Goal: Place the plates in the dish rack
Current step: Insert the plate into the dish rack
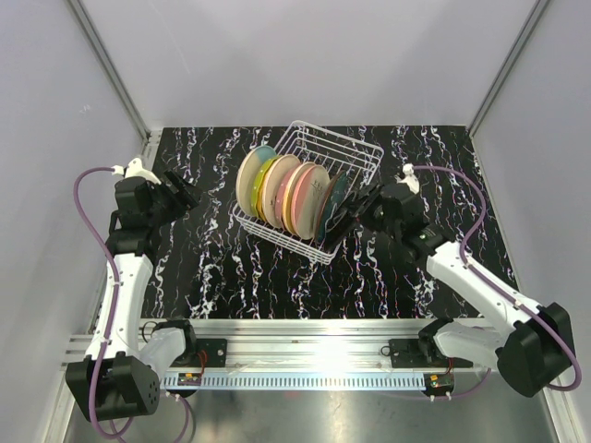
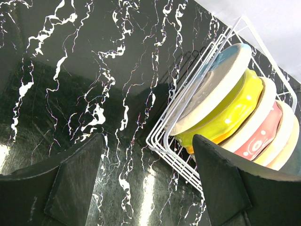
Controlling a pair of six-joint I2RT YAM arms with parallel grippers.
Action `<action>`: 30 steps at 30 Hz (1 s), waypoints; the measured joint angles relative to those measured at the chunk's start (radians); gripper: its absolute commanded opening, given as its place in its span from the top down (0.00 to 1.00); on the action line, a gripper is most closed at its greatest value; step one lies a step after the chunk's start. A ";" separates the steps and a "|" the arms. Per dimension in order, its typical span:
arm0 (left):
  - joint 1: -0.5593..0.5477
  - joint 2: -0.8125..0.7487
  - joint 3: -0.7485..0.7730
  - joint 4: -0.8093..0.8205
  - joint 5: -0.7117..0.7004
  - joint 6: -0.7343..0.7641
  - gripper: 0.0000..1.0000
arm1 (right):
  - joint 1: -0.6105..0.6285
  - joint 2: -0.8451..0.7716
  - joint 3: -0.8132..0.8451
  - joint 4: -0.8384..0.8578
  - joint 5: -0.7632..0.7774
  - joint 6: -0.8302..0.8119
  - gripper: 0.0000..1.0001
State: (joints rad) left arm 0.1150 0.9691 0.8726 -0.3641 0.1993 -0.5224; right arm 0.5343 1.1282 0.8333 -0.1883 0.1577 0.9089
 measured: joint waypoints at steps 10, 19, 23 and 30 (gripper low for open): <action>0.000 0.000 0.000 0.000 0.006 0.000 0.19 | -0.005 0.016 0.060 0.053 -0.006 -0.016 0.52; 0.000 -0.001 0.000 0.000 0.007 0.000 0.19 | -0.005 0.021 0.166 0.038 -0.026 -0.046 0.49; 0.000 -0.006 0.000 0.000 0.007 0.000 0.19 | -0.005 0.029 0.240 0.042 -0.039 -0.058 0.48; 0.000 -0.014 0.000 0.000 0.007 0.000 0.19 | -0.005 0.027 0.367 0.003 -0.044 -0.140 0.33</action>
State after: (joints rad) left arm 0.1150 0.9554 0.8726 -0.3641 0.2062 -0.5224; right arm 0.5293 1.1557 1.2007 -0.1852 0.1139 0.7689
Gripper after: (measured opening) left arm 0.806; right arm 0.628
